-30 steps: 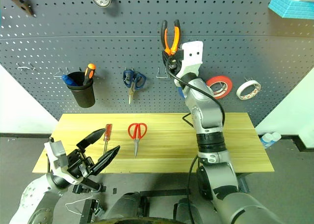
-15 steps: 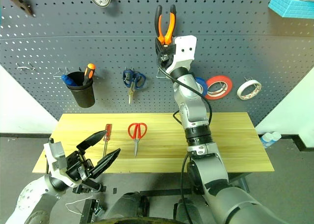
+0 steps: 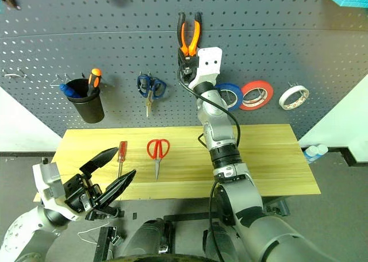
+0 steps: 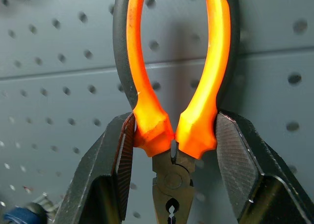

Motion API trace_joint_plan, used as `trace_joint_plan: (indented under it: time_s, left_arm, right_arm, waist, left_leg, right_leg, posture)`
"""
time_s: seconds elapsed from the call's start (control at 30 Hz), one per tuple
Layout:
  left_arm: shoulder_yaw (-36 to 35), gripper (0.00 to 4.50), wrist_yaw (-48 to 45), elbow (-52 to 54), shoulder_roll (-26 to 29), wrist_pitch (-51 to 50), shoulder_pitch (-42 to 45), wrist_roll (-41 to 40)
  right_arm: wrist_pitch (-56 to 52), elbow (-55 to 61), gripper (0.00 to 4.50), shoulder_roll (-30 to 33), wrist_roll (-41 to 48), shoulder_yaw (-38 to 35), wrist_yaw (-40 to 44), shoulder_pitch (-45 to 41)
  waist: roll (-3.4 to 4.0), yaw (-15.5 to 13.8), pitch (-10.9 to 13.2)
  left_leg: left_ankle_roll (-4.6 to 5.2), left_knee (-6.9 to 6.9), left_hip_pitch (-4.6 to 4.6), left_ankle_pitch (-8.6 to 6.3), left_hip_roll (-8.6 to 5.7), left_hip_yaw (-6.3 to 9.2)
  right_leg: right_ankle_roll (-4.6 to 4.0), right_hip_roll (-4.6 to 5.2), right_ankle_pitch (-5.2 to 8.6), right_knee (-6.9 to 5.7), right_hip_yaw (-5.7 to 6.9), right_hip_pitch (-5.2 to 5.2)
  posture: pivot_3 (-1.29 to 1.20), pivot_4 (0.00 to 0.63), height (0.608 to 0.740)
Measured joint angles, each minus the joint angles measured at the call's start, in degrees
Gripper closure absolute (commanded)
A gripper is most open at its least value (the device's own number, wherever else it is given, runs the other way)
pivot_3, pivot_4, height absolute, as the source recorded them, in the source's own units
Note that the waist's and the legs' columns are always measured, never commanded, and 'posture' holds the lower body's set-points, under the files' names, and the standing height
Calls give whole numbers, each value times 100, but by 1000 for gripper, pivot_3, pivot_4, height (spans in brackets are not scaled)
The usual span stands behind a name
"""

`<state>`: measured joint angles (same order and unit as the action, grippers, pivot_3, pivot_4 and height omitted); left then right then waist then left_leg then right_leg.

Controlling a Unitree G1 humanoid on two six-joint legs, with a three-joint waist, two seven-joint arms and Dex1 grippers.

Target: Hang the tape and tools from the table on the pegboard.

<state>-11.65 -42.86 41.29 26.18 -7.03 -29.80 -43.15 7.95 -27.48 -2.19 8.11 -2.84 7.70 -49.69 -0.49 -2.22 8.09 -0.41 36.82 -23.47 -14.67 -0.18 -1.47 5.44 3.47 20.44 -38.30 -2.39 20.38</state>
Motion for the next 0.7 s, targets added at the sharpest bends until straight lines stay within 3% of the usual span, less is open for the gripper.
trace_joint_plan:
  time_s: [0.63, 0.7]
  left_arm:
    - [-62, 0, 181, 170, 79, -154, -66, -113]
    - [-58, 0, 183, 161, 79, -154, -23, -109]
  right_arm:
    - [157, -198, 2419, -49, 8, -13, 0, -104]
    - [101, -193, 1700, -49, 7, -9, 2, -104]
  waist:
    - [2, 16, 124]
    - [2, 17, 124]
  left_leg:
    - [-3, -14, 1, -1, 2, 1]
    - [-4, -17, 1, -1, 2, 1]
  right_leg:
    - [-23, 8, 6, 14, 1, 0]
    - [-27, 8, 5, 16, 1, 0]
  posture:
    - [264, 187, 740]
    - [260, 185, 740]
